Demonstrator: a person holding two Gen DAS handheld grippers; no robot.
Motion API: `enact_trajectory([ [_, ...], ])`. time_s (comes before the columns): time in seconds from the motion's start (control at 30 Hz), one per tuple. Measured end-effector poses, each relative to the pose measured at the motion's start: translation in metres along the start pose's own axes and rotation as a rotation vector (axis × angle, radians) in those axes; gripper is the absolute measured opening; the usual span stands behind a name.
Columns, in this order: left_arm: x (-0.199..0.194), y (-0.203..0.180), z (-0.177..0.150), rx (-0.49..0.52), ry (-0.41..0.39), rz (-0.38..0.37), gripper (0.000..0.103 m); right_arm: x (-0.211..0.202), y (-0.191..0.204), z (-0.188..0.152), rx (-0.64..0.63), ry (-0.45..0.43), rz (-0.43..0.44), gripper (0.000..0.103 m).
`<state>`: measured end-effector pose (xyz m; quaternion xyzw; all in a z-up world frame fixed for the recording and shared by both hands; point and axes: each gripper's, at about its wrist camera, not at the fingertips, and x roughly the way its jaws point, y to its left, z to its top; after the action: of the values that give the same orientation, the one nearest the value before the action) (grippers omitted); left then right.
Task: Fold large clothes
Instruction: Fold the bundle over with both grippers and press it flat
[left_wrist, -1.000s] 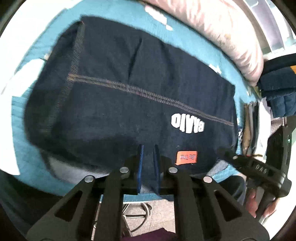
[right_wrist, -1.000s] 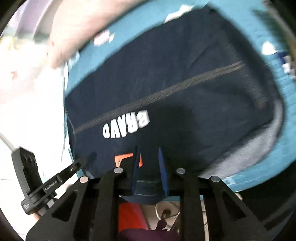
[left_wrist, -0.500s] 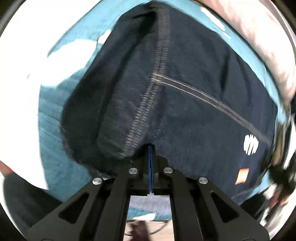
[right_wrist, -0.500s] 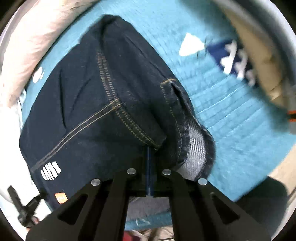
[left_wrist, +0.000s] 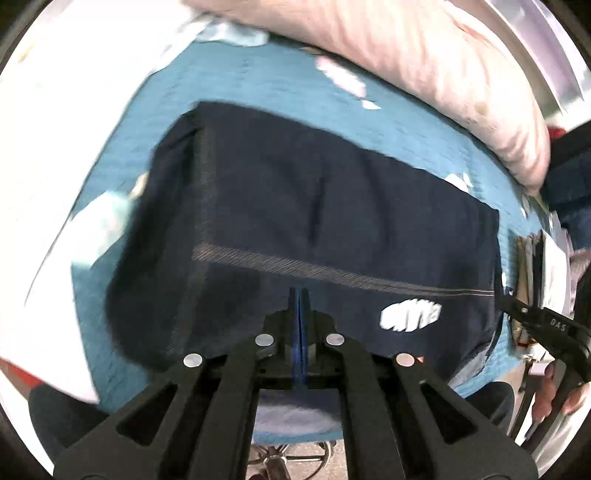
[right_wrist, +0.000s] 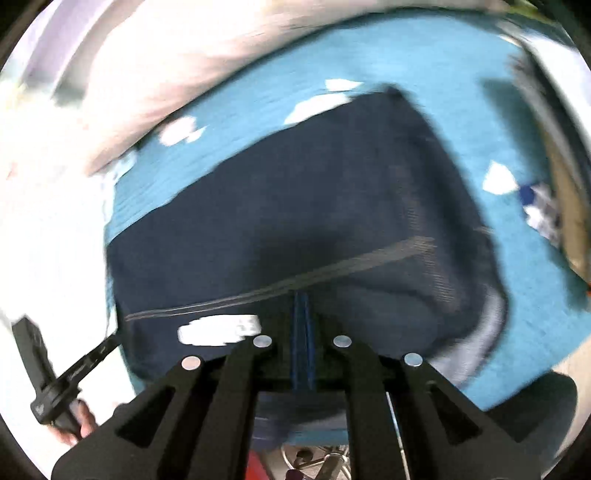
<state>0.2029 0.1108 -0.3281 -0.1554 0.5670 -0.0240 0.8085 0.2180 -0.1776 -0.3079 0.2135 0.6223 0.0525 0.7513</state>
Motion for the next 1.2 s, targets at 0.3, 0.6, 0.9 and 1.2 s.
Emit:
enact_trajectory([
  [0.3, 0.079, -0.050, 0.004, 0.032, 0.221, -0.199, 0.003, 0.087, 0.050, -0.006, -0.021, 0.231, 0.133, 0.006],
  [0.6, 0.076, -0.021, -0.006, 0.077, 0.200, -0.061, 0.003, 0.080, -0.009, 0.000, -0.023, 0.195, -0.040, 0.000],
  [0.9, 0.066, 0.073, 0.001, -0.114, 0.180, -0.046, 0.003, 0.049, -0.110, 0.025, 0.178, 0.124, -0.084, 0.000],
  [1.2, 0.017, 0.031, 0.027, -0.021, 0.024, -0.206, 0.003, 0.022, -0.009, 0.050, 0.030, 0.043, 0.018, 0.007],
])
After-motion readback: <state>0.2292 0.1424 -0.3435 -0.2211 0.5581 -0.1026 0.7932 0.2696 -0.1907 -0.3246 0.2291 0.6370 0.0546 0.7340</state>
